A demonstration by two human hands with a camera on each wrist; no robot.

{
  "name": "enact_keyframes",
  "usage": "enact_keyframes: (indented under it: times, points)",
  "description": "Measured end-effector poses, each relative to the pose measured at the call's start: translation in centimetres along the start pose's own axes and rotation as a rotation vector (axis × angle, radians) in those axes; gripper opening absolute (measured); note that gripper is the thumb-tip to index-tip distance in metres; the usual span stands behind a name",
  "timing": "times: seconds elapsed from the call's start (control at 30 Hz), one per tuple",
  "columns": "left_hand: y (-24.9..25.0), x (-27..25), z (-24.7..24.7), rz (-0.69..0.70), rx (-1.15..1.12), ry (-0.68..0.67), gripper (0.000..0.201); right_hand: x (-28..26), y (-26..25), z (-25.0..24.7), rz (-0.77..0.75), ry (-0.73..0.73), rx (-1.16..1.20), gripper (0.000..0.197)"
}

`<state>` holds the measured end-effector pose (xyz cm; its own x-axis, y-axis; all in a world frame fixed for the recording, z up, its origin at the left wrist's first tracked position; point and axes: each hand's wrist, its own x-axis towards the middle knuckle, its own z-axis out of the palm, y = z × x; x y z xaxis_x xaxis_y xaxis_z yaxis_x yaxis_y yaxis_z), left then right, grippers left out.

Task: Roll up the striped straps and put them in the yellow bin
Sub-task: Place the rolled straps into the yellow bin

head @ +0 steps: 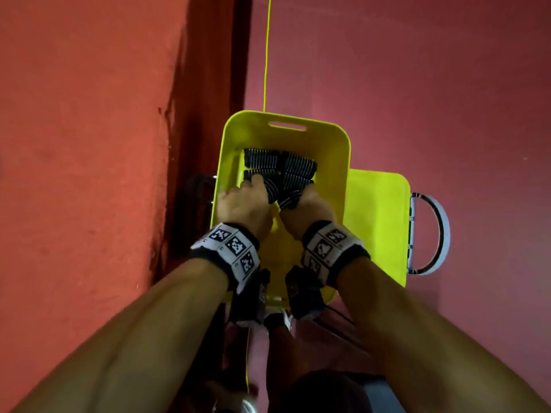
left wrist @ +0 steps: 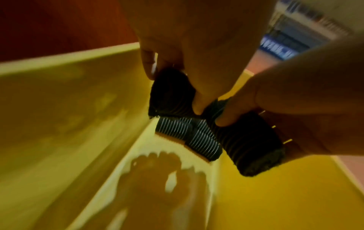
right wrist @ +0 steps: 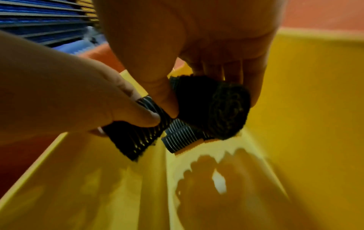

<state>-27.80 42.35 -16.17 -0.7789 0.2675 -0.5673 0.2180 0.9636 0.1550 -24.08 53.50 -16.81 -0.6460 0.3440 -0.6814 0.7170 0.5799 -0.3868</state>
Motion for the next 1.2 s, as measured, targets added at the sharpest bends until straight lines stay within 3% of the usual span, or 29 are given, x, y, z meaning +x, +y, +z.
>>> enact_keyframes:
  times: [0.13, 0.3, 0.43, 0.6, 0.73, 0.83, 1.1, 1.2]
  points:
    - [-0.2, 4.0, 2.8, -0.089, -0.036, -0.138, 0.05, 4.0, 0.1, 1.6, 0.019, -0.087, -0.131, 0.042]
    - [-0.8, 7.8, 5.7, -0.01, 0.117, -0.218, 0.052, 7.7, 1.2, 4.3, -0.032, -0.165, -0.456, 0.048]
    - [-1.1, 9.0, 7.9, 0.05, 0.243, -0.236, 0.05, 8.8, 2.9, 6.2, -0.114, -0.133, -0.61, 0.046]
    - [-1.1, 9.4, 9.9, -0.002, 0.295, -0.075, 0.046, 9.7, 3.5, 6.7, -0.162, -0.026, -0.624, 0.046]
    - [-1.5, 8.8, 11.8, -0.028, 0.311, 0.399, 0.027, 10.1, 3.0, 6.6, -0.165, 0.041, -0.54, 0.05]
    - [-1.2, 9.0, 11.3, 0.012, 0.296, 0.544, 0.024, 10.1, 3.0, 6.4, -0.152, 0.023, -0.578, 0.047]
    - [-1.4, 8.3, 8.9, 0.067, 0.125, 0.526, 0.02, 7.1, 2.0, 4.6, -0.157, -0.006, -0.425, 0.035]
    - [-1.2, 5.6, 7.1, 0.129, -0.004, 0.355, 0.024, 4.8, 1.3, 3.5, -0.227, -0.011, -0.245, 0.018]
